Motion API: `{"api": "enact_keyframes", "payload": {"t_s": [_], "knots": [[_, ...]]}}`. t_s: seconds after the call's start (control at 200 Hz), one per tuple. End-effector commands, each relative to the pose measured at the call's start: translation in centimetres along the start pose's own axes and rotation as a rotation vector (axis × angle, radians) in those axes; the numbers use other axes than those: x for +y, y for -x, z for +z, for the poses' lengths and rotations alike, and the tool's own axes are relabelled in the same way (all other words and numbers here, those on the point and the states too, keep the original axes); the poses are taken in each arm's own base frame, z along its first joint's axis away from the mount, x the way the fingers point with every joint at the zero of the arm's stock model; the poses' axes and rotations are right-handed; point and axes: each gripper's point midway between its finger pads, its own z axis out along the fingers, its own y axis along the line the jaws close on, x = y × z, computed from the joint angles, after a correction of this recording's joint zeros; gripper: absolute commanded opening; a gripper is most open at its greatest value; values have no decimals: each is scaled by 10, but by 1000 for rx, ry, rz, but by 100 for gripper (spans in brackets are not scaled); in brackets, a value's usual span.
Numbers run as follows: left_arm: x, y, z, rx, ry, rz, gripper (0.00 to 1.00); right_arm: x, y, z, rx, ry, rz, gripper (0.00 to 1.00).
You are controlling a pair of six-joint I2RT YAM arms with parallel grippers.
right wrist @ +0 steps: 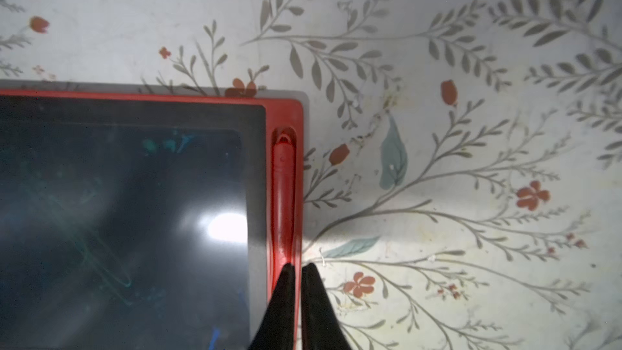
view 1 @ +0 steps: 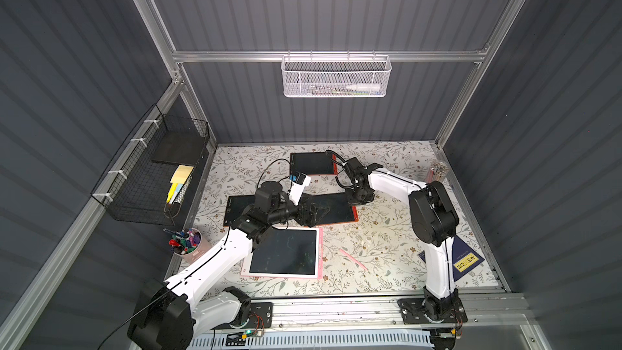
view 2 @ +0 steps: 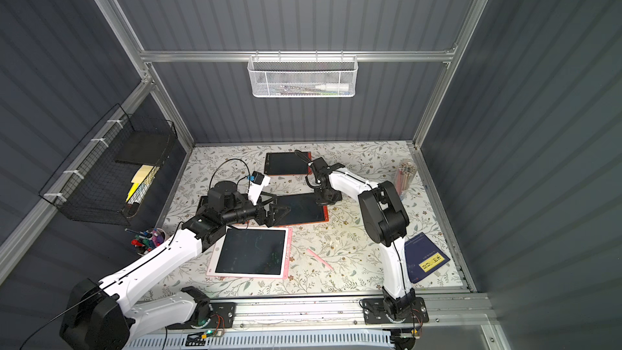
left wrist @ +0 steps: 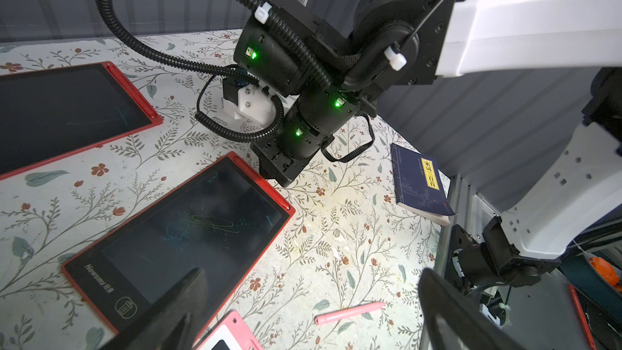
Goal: Place the stylus back onto the writing tablet
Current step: Place the stylus on the writing tablet.
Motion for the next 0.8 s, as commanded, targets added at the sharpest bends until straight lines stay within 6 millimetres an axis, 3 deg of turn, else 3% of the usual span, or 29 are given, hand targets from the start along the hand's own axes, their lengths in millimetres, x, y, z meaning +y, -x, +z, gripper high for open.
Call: {"api": "enact_keyframes", "payload": {"t_s": [0.0, 0.41, 0.675, 0.795], "knots": [[-1, 0, -1, -9, 0, 4, 99, 0, -3, 12, 33, -6, -2, 12], [-1, 2, -3, -16, 3, 4, 99, -11, -28, 36, 105, -47, 0, 12], [3, 3, -3, -22, 28, -5, 99, -3, -35, 40, 108, -73, -27, 12], [11, 6, -3, -32, 72, -25, 99, -5, -27, 22, 61, -76, -14, 11]]}}
